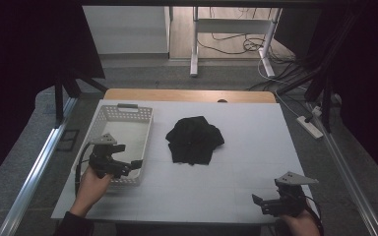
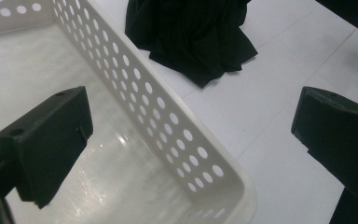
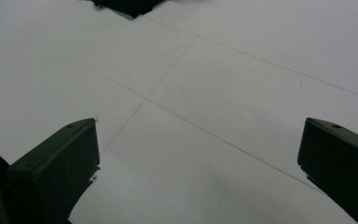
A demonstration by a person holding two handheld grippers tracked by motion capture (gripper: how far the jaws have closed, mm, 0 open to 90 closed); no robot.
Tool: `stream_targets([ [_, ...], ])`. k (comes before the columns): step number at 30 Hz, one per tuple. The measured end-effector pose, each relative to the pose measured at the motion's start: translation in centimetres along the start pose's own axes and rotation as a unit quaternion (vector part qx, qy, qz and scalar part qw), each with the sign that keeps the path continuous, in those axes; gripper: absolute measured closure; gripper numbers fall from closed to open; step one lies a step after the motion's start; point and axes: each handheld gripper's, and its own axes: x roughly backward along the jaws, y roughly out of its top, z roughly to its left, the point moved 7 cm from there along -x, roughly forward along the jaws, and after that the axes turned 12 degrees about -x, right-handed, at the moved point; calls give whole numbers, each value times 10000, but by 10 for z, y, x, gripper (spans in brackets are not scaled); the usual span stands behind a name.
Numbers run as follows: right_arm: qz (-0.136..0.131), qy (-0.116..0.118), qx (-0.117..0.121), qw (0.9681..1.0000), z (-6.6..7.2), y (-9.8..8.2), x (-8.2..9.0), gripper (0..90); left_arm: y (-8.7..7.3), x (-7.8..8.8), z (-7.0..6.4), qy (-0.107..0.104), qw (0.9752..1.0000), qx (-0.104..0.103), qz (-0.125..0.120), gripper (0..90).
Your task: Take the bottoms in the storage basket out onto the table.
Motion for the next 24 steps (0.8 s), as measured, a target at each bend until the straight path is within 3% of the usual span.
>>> stream_targets([
  [24, 8, -6, -16, 10000, 0, 0, 0, 0, -27, 24, -7, 144, 9995, 163, -236, 0],
])
